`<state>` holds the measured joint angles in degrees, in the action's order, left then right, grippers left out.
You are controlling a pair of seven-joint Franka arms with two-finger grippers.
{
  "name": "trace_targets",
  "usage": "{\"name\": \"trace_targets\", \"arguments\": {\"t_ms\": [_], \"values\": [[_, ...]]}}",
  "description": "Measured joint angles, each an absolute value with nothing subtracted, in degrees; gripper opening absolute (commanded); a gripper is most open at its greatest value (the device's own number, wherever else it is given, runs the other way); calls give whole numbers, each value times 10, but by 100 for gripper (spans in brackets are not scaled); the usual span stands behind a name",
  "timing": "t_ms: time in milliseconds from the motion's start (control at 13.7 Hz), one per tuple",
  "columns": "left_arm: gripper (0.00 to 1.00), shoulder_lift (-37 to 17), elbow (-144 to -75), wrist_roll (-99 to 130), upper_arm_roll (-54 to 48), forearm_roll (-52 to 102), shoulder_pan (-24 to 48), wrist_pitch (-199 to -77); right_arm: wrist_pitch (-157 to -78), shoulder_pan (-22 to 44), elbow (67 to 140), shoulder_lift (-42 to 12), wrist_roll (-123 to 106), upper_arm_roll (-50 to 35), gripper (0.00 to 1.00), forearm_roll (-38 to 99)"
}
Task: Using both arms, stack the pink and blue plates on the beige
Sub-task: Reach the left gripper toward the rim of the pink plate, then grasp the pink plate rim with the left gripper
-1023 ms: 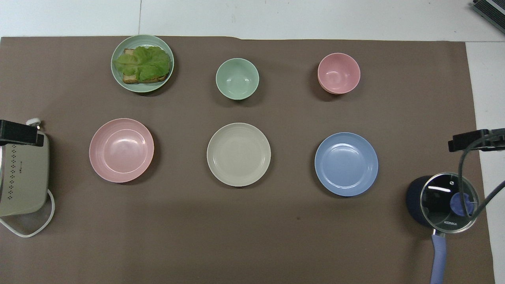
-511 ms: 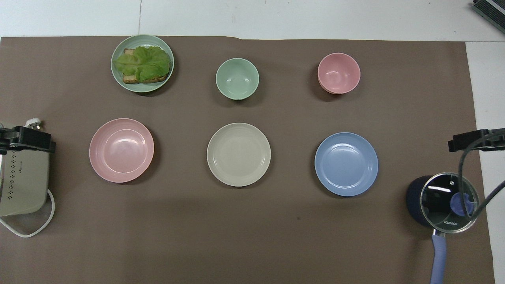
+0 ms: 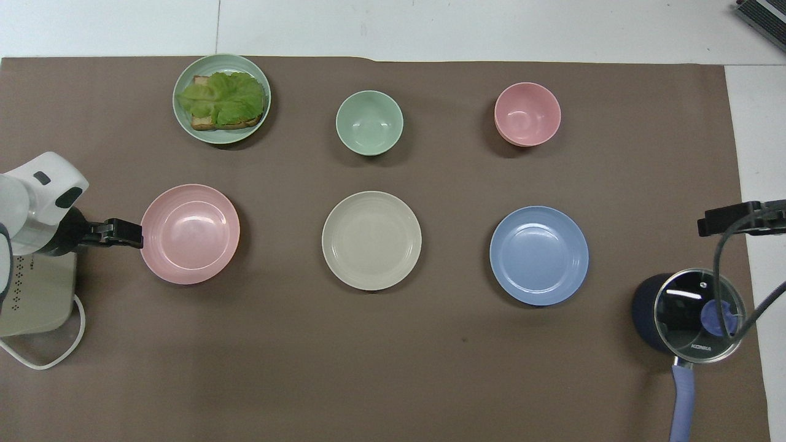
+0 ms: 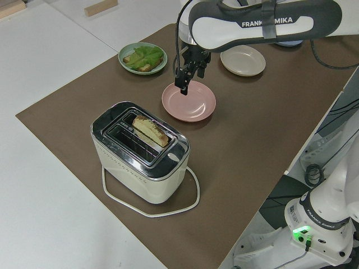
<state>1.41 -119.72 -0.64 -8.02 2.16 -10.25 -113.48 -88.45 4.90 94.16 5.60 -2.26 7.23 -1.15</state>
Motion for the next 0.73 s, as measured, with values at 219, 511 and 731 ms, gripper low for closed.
{"name": "trace_targets", "arguments": {"t_ms": [219,511,731], "values": [[100,-33,-1234,-6,-79,22,-106,-1204,-884,49,942,56,-23,72,100,-12],[100,-69,-1238,21,-79,22,-112,-1232,-884,49,942,56,-23,72,100,-12],[100,-77,-1253,62,-79,22,-113,-1243,-884,49,942,56,-23,72,100,-12]]}}
